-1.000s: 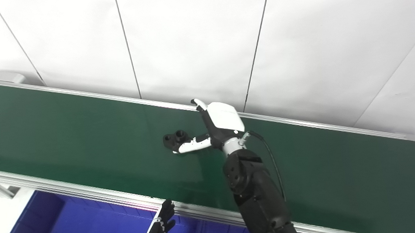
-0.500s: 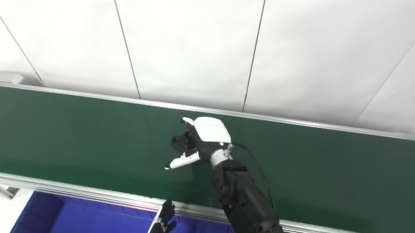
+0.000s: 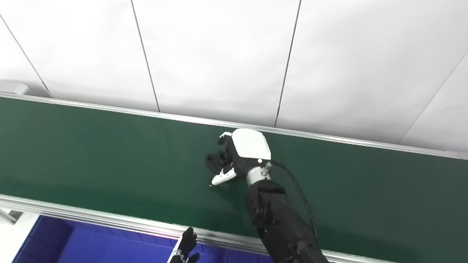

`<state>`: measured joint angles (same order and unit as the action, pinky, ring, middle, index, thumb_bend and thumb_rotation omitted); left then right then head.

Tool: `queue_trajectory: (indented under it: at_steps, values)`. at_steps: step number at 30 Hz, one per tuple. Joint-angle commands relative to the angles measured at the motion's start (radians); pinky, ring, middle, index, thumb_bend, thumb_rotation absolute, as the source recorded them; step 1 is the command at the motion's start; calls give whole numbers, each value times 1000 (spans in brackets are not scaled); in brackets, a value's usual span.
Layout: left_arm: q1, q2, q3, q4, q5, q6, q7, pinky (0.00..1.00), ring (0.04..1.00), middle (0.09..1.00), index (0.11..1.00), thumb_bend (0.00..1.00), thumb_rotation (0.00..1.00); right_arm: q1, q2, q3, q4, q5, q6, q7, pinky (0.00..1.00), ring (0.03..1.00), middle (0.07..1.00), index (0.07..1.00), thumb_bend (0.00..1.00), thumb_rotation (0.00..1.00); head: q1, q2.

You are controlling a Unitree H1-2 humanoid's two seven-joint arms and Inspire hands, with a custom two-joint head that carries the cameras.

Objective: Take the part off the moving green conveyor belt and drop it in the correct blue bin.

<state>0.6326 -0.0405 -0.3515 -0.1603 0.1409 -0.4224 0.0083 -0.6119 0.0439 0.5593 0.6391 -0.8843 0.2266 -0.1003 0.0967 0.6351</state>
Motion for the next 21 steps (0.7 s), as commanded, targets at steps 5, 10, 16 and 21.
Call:
queue_trajectory:
  at_steps: [5,10,16,21]
  values:
    - [27,-55,-48,-24,17,-22,9,916,978,1000,1000,813,919,-4,-22,28,0,-13,97,91,260,385,494,533,512,0,-3,1]
    - [23,-56,-48,-24,6,-18,5,922,981,1000,1000,812,906,-2,-38,30,-19,0,104,128,265,388,493,529,513,0,-7,1]
    - [22,-59,-49,-29,9,-6,6,929,985,1000,1000,814,906,-4,-49,33,-45,-1,123,163,258,384,486,538,512,0,-13,2]
    - [21,-61,-51,-29,6,-5,6,937,985,1000,1000,823,901,2,-58,29,-88,0,126,179,257,382,485,542,512,0,-17,3]
